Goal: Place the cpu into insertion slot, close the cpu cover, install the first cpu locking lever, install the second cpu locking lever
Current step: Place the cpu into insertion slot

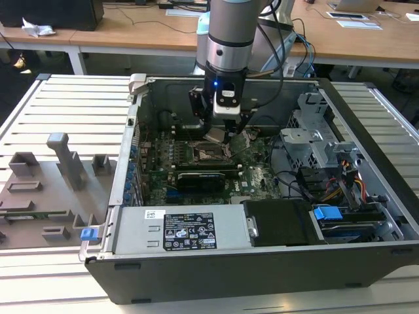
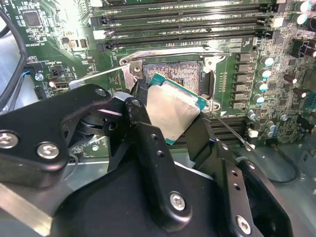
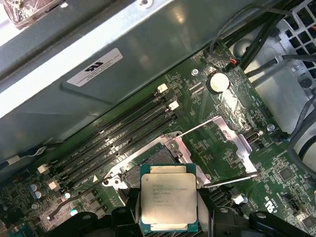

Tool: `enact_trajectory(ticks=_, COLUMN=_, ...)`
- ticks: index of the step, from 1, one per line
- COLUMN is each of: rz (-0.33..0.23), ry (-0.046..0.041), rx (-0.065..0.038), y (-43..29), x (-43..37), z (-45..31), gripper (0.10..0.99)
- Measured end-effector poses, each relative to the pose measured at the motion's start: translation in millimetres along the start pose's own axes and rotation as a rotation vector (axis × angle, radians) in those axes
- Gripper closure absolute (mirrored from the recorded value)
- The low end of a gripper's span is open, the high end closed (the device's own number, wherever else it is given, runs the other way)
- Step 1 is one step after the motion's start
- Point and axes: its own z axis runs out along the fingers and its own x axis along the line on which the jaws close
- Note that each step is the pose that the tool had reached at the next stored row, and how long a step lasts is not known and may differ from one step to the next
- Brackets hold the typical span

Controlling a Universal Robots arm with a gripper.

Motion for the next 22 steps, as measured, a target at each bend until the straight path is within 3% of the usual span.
enact_trajectory(ticks=22, rz=0.148, ry=0.0003, rx=-0.003, y=0.0, x=0.0, z=0.6, gripper=0.545)
